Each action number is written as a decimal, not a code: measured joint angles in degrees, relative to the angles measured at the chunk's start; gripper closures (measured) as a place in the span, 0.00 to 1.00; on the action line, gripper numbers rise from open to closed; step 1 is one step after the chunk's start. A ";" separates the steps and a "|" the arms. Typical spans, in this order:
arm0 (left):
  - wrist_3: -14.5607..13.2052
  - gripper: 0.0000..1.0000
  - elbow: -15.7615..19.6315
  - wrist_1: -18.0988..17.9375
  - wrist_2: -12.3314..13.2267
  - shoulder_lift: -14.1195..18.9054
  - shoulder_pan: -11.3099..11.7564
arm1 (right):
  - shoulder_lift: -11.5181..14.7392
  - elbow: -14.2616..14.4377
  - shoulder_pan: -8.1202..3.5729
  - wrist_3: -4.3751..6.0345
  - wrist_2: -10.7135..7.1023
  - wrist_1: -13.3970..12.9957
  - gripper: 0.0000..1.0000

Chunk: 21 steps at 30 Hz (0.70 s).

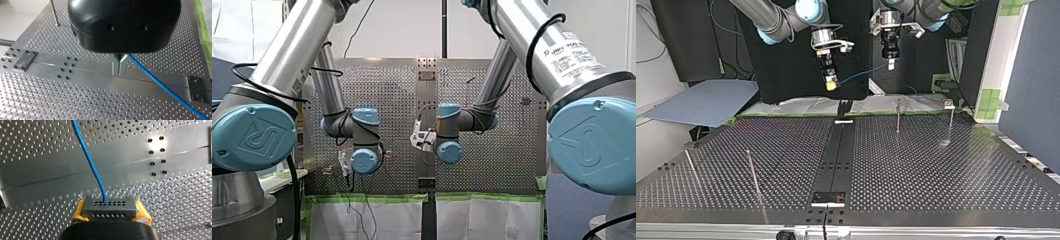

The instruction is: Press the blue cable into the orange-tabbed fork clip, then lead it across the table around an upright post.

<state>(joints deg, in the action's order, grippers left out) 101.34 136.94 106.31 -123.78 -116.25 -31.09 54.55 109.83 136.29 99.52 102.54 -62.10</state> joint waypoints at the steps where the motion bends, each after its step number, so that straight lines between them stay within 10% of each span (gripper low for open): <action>1: 0.28 1.00 0.00 -0.55 0.54 -0.53 0.54 | -0.36 -0.21 -0.13 0.13 -0.26 -0.28 1.00; 21: -1.91 1.00 -0.01 -3.95 10.18 -7.95 12.88 | -11.38 -6.11 -1.34 1.26 -2.84 -1.04 1.00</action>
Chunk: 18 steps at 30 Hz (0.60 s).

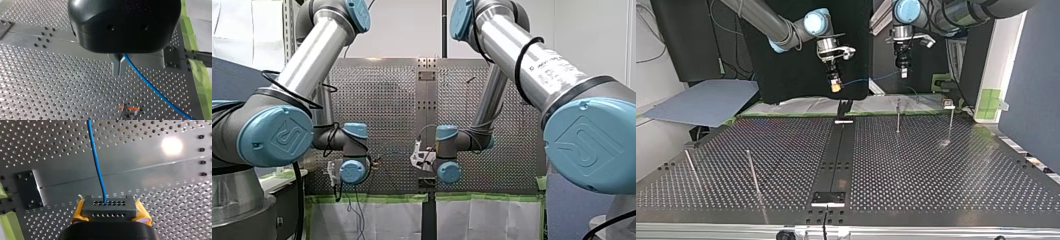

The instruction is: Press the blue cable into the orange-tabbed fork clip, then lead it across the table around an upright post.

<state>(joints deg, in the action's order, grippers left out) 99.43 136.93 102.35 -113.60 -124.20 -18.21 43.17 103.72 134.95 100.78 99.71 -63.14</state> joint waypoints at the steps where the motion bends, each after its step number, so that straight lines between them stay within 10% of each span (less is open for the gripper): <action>1: -0.11 1.00 0.00 0.02 0.56 0.00 0.56 | -0.40 -0.41 -0.02 0.09 -0.02 0.03 1.00; 18: 0.43 1.00 0.00 1.19 11.01 -0.33 9.08 | -8.63 -8.92 -1.43 1.29 -1.57 3.12 1.00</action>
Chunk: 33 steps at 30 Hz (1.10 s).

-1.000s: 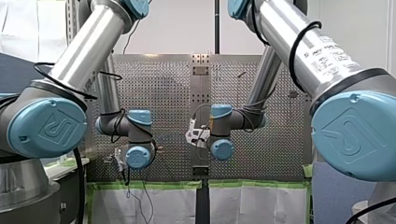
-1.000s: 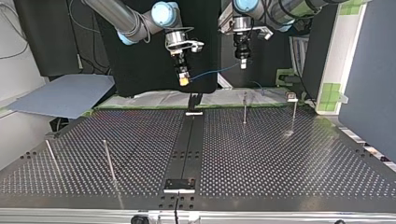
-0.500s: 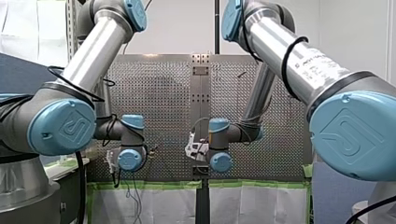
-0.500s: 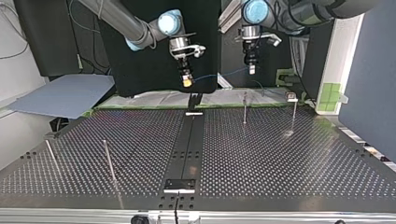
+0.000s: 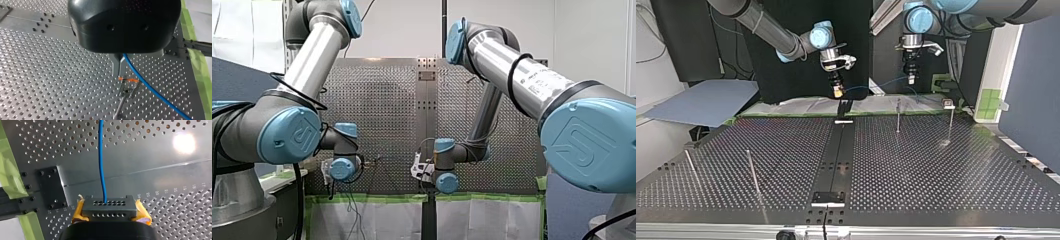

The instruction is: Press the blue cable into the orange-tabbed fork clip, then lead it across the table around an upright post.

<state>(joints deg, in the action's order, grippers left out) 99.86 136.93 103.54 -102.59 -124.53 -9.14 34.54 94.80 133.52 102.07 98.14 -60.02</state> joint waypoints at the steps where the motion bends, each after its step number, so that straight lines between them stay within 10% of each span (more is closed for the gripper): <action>1: 0.11 1.00 -0.05 0.06 0.50 -0.24 0.08 | -0.16 -0.32 -0.07 0.04 -0.19 0.12 1.00; 15: 0.11 1.00 -6.57 0.05 5.08 -7.67 -0.03 | -1.29 -2.43 -1.54 0.51 -2.56 0.72 1.00; 33: 2.55 1.00 -14.00 2.54 3.00 -13.59 0.30 | -6.19 -5.79 -3.50 0.13 -4.64 1.90 1.00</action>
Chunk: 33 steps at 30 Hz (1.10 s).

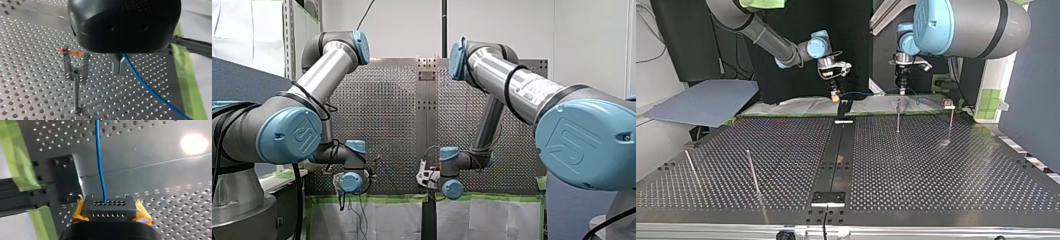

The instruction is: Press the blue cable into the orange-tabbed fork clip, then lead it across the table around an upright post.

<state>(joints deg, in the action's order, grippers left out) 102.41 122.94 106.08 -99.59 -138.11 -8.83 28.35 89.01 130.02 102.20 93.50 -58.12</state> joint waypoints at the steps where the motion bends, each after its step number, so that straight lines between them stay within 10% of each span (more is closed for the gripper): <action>1: 0.29 1.00 -0.09 -0.14 0.07 0.00 0.02 | -0.33 -0.17 0.02 -0.05 -0.10 0.07 1.00; 33: 5.42 1.00 -0.26 -2.99 1.07 0.17 4.08 | -1.63 -5.81 1.14 -1.89 -1.95 5.29 1.00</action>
<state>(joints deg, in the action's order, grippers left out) 107.83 122.67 103.09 -98.53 -137.94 -4.76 26.72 83.20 131.16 100.31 91.56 -52.83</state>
